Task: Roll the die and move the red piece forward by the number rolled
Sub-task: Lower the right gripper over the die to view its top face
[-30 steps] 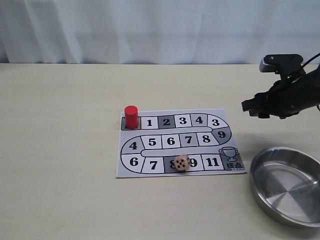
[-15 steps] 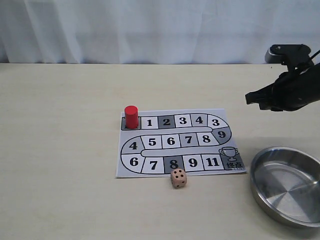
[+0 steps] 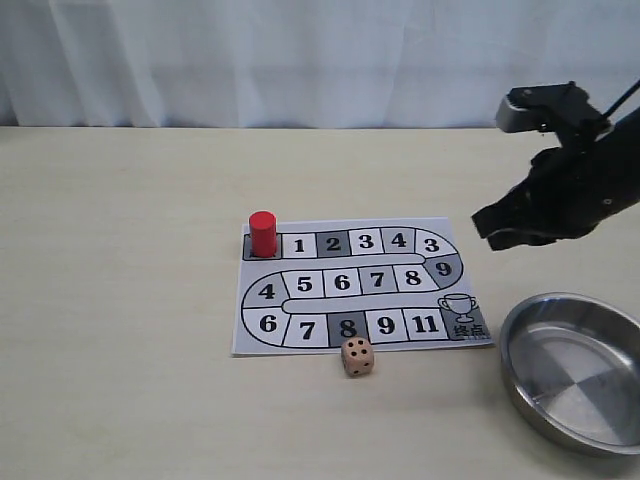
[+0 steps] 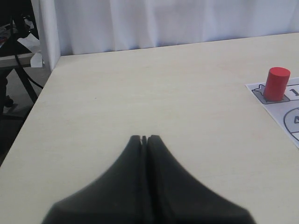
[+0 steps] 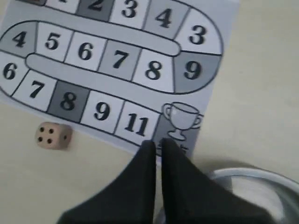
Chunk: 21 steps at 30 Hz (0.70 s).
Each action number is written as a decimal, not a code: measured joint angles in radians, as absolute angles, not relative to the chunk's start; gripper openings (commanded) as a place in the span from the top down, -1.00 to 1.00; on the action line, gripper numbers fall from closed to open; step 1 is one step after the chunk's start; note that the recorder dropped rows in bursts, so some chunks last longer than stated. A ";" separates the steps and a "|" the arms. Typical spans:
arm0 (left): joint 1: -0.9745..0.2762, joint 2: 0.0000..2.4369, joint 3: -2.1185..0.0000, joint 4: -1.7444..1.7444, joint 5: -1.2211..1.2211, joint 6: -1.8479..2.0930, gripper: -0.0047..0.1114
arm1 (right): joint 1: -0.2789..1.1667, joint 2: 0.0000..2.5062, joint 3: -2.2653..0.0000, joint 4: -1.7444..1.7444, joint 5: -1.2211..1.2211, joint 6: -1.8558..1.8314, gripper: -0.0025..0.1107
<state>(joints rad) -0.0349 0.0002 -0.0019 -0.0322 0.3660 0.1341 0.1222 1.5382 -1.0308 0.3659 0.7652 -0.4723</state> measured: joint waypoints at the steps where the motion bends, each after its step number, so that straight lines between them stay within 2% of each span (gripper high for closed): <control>1: -0.035 0.000 -0.002 -0.032 0.366 0.134 0.92 | 0.152 1.540 -1.031 0.366 0.767 -0.474 0.89; 4: -0.035 0.000 -0.002 -0.032 0.366 0.134 0.92 | 0.283 1.571 -1.032 0.311 0.773 -0.481 0.89; 11: -0.035 0.000 -0.002 -0.032 0.366 0.134 0.92 | 0.450 1.727 -1.032 0.276 0.794 -0.491 0.89; 21: -0.035 0.000 -0.002 -0.032 0.366 0.134 0.92 | 0.502 1.802 -1.033 0.205 0.764 -0.490 0.89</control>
